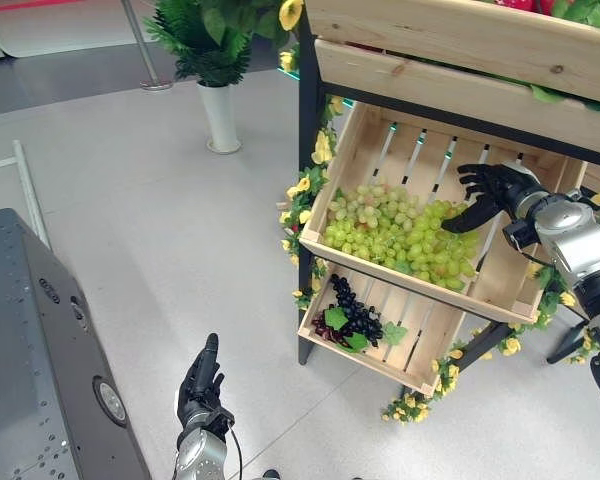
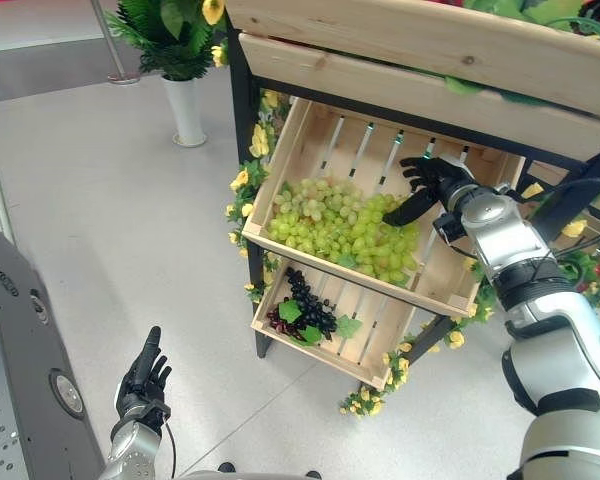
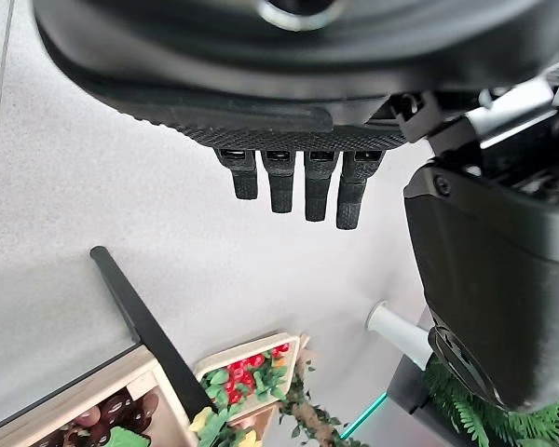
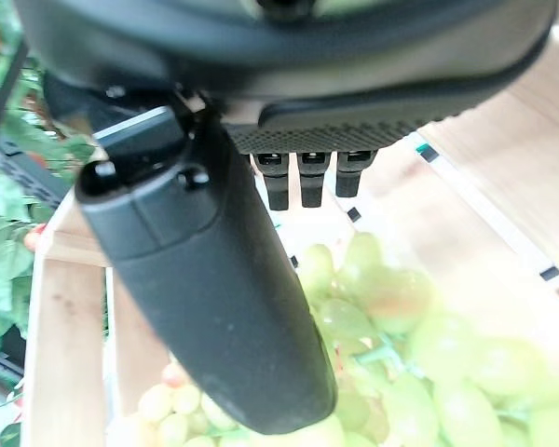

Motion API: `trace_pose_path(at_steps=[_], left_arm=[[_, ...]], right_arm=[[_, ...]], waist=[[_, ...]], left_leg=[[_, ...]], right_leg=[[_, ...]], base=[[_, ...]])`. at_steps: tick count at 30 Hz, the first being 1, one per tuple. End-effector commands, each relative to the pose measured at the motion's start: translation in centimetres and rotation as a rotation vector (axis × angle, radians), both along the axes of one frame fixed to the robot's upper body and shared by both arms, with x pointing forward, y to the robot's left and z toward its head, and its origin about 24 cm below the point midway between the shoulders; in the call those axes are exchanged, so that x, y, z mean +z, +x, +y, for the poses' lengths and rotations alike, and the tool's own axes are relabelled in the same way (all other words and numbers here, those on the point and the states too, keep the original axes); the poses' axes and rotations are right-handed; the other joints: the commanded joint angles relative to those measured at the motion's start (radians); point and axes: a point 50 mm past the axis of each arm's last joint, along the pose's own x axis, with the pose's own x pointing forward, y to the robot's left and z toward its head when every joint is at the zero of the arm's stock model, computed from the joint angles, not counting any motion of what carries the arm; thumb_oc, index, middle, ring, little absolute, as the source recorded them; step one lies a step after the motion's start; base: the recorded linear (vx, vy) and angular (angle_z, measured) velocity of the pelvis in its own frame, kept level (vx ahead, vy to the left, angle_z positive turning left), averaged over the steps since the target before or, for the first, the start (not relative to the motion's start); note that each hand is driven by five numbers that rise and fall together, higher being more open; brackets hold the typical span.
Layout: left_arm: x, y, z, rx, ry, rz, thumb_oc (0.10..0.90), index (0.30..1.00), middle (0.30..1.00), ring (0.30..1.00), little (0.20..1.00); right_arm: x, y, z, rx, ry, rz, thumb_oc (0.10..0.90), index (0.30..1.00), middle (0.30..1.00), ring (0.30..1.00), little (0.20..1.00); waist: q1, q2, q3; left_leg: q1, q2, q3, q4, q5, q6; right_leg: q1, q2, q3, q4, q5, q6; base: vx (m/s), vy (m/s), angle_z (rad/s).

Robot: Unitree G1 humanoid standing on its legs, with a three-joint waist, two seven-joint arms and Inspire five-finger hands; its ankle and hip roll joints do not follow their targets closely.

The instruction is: Pick up the fruits from the basket on one side to the basket on the other side

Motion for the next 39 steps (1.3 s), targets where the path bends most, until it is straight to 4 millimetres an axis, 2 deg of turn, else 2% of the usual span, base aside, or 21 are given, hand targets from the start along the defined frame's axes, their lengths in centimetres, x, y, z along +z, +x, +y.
trace_pose_path(at_steps=[1, 6, 15, 24, 30, 34, 39], left_arm=[[3.6, 4.0, -0.1, -0.089, 0.098, -0.219, 0.8, 0.9, 0.9, 0.9, 0.9], [3.8, 4.1, -0.2, -0.077, 0.096, -0.22, 0.8, 0.9, 0.9, 0.9, 0.9], [4.0, 4.4, -0.3, -0.06, 0.095, -0.226, 0.8, 0.9, 0.9, 0.9, 0.9], [4.1, 4.6, -0.9, -0.068, 0.087, -0.222, 0.8, 0.9, 0.9, 0.9, 0.9], [4.0, 4.6, -1.5, -0.073, 0.085, -0.217, 0.8, 0.9, 0.9, 0.9, 0.9], [4.0, 4.4, -2.0, -0.066, 0.087, -0.211, 0.8, 0.9, 0.9, 0.9, 0.9], [4.0, 4.5, -2.4, -0.064, 0.084, -0.213, 0.8, 0.9, 0.9, 0.9, 0.9]], right_arm=[[8.2, -0.5, 0.0, 0.02, -0.194, -0.211, 0.8, 0.9, 0.9, 0.9, 0.9], [7.7, -1.3, 2.5, 0.118, -0.213, -0.285, 0.8, 0.9, 0.9, 0.9, 0.9], [6.5, -4.2, 6.9, 0.319, -0.136, -0.439, 0.8, 0.9, 0.9, 0.9, 0.9], [5.0, -7.7, 11.2, 0.538, 0.071, -0.546, 0.8, 0.9, 0.9, 0.9, 0.9], [4.8, -9.7, 12.7, 0.618, 0.154, -0.686, 0.8, 0.9, 0.9, 0.9, 0.9], [4.3, -11.2, 13.3, 0.626, 0.107, -0.807, 0.8, 0.9, 0.9, 0.9, 0.9], [3.9, -13.3, 14.2, 0.672, -0.042, -1.009, 0.8, 0.9, 0.9, 0.9, 0.9]], waist=[[0.014, -0.048, -0.059], [-0.005, -0.047, -0.058], [-0.038, -0.031, -0.052], [-0.054, -0.014, -0.044], [-0.06, -0.002, -0.036], [-0.068, 0.007, -0.038], [-0.074, 0.019, -0.038]], left_leg=[[0.032, -0.008, -0.008, 0.002, -0.158, -0.02], [0.031, -0.007, 0.003, 0.002, -0.159, -0.017], [0.031, -0.007, 0.018, 0.002, -0.166, -0.01], [0.033, -0.006, 0.025, 0.002, -0.171, -0.007], [0.033, -0.006, 0.025, 0.002, -0.175, -0.004], [0.034, -0.007, 0.023, 0.002, -0.178, -0.002], [0.033, -0.01, 0.025, 0.002, -0.178, 0.002]], right_leg=[[0.063, -0.056, -0.037, 0.007, -0.079, 0.032], [0.057, -0.055, -0.024, 0.007, -0.08, 0.034], [0.046, -0.055, 0.001, 0.007, -0.078, 0.038], [0.041, -0.056, 0.018, 0.007, -0.079, 0.039], [0.039, -0.056, 0.024, 0.007, -0.081, 0.04], [0.037, -0.056, 0.032, 0.007, -0.08, 0.041], [0.032, -0.057, 0.036, 0.007, -0.078, 0.045]], base=[[0.0, -0.006, -0.06], [0.0, -0.006, -0.06], [0.0, -0.002, -0.05], [0.01, -0.015, -0.05], [0.0, -0.003, -0.01], [0.0, 0.0, 0.0], [0.0, 0.001, -0.02]])
